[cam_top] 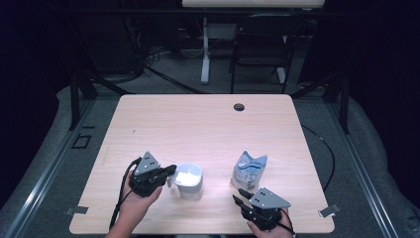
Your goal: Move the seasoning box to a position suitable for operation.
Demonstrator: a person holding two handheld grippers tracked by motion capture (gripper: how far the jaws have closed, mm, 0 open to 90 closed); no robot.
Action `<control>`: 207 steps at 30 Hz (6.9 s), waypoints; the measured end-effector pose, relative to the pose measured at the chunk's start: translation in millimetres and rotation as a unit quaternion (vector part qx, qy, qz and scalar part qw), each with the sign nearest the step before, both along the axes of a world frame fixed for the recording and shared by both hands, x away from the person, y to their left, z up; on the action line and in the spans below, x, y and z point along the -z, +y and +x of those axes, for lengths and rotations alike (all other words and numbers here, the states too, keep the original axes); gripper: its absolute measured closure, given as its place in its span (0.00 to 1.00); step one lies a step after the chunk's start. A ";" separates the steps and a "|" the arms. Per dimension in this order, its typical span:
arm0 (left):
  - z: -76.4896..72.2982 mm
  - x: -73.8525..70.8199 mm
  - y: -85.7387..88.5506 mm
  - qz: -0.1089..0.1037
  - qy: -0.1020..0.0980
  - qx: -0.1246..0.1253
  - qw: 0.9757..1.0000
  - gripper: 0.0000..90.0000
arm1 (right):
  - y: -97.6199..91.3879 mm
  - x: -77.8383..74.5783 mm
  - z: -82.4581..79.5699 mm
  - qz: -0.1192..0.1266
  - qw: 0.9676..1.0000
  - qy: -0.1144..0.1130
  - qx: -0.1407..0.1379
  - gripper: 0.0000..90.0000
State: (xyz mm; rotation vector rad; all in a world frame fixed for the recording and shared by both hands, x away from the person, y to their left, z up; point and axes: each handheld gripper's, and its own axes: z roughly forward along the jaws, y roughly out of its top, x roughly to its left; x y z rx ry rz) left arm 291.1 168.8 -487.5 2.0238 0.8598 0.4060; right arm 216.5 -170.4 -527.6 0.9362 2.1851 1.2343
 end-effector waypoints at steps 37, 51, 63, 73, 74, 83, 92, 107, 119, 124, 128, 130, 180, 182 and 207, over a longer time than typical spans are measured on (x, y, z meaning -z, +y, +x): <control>-0.5 1.2 0.5 -0.006 0.000 -0.002 1.000 1.00 | 59.2 -10.6 39.8 -0.027 0.997 0.007 -0.069 1.00; -1.2 1.4 0.0 -0.005 -0.003 -0.005 1.000 1.00 | 67.3 -9.1 45.9 -0.023 0.997 0.011 -0.074 1.00; -1.1 1.8 0.4 -0.008 -0.002 -0.005 1.000 1.00 | 79.4 -8.7 49.4 -0.025 0.996 0.014 -0.088 1.00; -1.1 2.0 0.7 -0.010 -0.002 -0.005 1.000 1.00 | 83.2 -8.6 50.2 -0.026 0.996 0.014 -0.089 1.00; -1.1 2.1 0.7 -0.010 -0.003 -0.005 1.000 1.00 | 83.0 -8.5 50.4 -0.025 0.996 0.014 -0.089 1.00; -1.0 2.1 0.8 -0.010 -0.003 -0.005 1.000 1.00 | 83.4 -8.5 49.9 -0.026 0.996 0.014 -0.087 1.00; -0.9 2.2 1.1 -0.010 -0.002 -0.005 1.000 1.00 | 83.4 -8.7 49.6 -0.027 0.996 0.014 -0.088 1.00; -1.2 2.2 1.2 -0.010 -0.002 -0.008 1.000 1.00 | 85.1 -12.2 49.8 -0.024 0.996 0.007 -0.091 1.00; -0.9 2.1 1.8 -0.010 -0.001 -0.007 1.000 1.00 | 85.7 -13.4 49.6 -0.024 0.996 0.005 -0.091 1.00; -1.0 2.2 1.9 -0.010 -0.001 -0.007 1.000 1.00 | 85.6 -13.5 50.1 -0.023 0.995 0.006 -0.092 1.00; -1.0 2.4 2.0 -0.011 -0.001 -0.007 1.000 1.00 | 85.7 -13.2 50.4 -0.023 0.996 0.006 -0.091 1.00; -1.1 2.5 2.0 -0.011 -0.001 -0.007 1.000 1.00 | 85.7 -13.2 50.3 -0.023 0.996 0.006 -0.091 1.00; -1.2 5.1 7.6 -0.016 0.001 -0.018 1.000 1.00 | 86.2 -13.0 49.8 -0.023 0.996 0.005 -0.091 1.00; -1.0 5.5 8.1 -0.014 0.001 -0.020 1.000 1.00 | 86.2 -13.1 49.7 -0.025 0.996 0.005 -0.091 1.00; -0.8 12.9 11.3 -0.004 0.014 -0.026 1.000 1.00 | 87.6 -14.0 49.0 -0.020 0.996 0.001 -0.091 1.00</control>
